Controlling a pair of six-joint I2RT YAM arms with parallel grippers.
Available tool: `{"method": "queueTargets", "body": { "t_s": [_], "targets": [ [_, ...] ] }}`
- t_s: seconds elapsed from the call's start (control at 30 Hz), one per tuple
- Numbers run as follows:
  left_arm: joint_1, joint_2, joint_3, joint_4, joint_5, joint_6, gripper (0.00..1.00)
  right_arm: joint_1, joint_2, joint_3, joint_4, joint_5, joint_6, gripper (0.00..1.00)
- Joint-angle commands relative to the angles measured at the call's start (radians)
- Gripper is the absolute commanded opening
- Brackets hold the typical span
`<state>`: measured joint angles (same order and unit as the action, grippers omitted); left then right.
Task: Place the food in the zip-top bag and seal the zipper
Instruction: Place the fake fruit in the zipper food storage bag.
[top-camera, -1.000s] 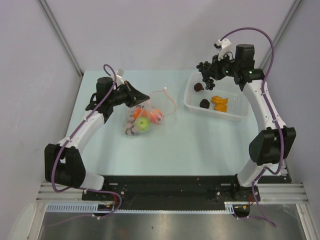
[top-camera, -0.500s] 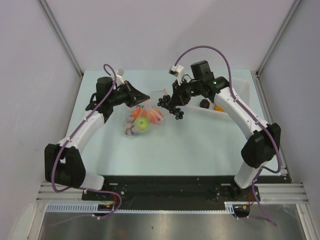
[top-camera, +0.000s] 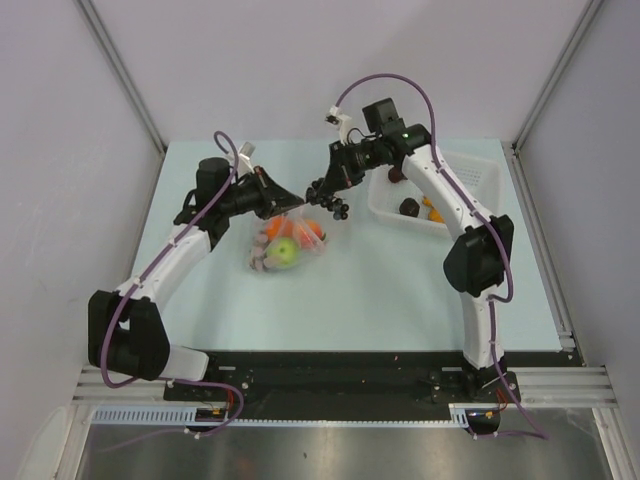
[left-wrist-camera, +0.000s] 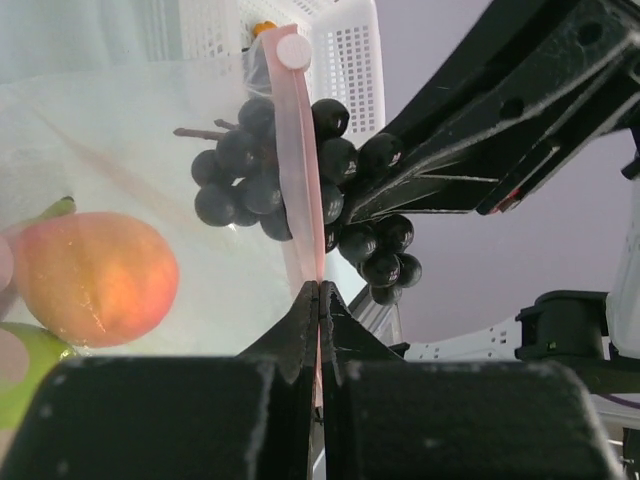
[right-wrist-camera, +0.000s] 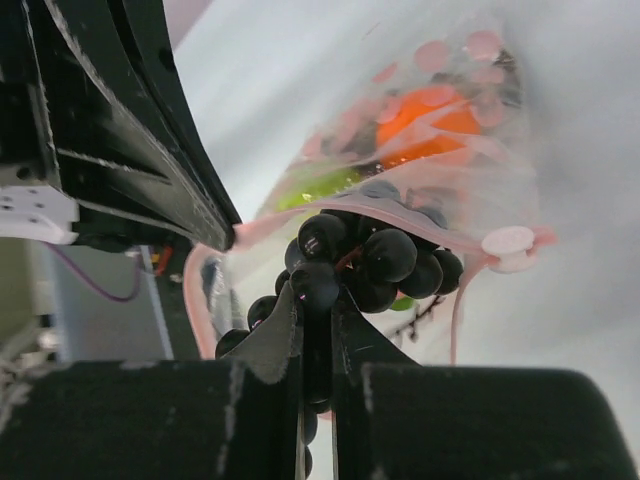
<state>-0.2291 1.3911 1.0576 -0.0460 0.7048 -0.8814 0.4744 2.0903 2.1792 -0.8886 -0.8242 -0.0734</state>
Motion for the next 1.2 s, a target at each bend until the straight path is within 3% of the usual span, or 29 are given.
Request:
{"method": "queueTargets", "body": {
  "t_s": [0.0,0.1,0.37,0.47,0.6,0.63,0.67,0.73,0.83,0.87,0.93,1.17],
  "targets": [
    [-0.016,-0.037,-0.013,0.04,0.039,0.012,0.0,0.009,0.048,0.024,0.006,-0.127,0.214,0.0],
    [-0.016,-0.037,-0.013,0.07,0.044,-0.011,0.0,0.027,0.013,-0.068,0.082,-0.07,0.302,0.0],
    [-0.016,-0.037,-0.016,0.104,0.064,-0.06,0.0,0.062,-0.187,-0.416,0.505,0.362,0.602,0.0],
    [-0.016,-0.035,-0.013,0.118,0.073,-0.083,0.0,0.099,-0.205,-0.455,0.508,0.483,0.63,0.0],
    [-0.016,-0.029,0.001,0.132,0.082,-0.113,0.01,0.133,-0.252,-0.513,0.554,0.504,0.598,0.01],
    [-0.016,-0.029,0.005,0.132,0.082,-0.116,0.0,0.138,-0.271,-0.539,0.607,0.505,0.589,0.05],
    [-0.016,-0.03,0.011,0.132,0.082,-0.117,0.0,0.148,-0.314,-0.585,0.637,0.502,0.56,0.21],
    [-0.016,-0.033,0.016,0.133,0.084,-0.122,0.0,0.159,-0.346,-0.619,0.678,0.484,0.523,0.36],
    [-0.016,-0.035,0.018,0.133,0.084,-0.126,0.0,0.168,-0.368,-0.604,0.611,0.464,0.434,0.5],
    [-0.016,-0.037,0.019,0.132,0.084,-0.126,0.0,0.167,-0.375,-0.59,0.584,0.467,0.411,0.66],
    [-0.015,-0.04,0.018,0.13,0.078,-0.12,0.0,0.152,-0.394,-0.573,0.483,0.459,0.328,0.79],
    [-0.012,-0.027,0.022,0.127,0.068,-0.103,0.0,-0.101,-0.447,-0.564,0.367,0.218,0.135,0.87]
  ]
}}
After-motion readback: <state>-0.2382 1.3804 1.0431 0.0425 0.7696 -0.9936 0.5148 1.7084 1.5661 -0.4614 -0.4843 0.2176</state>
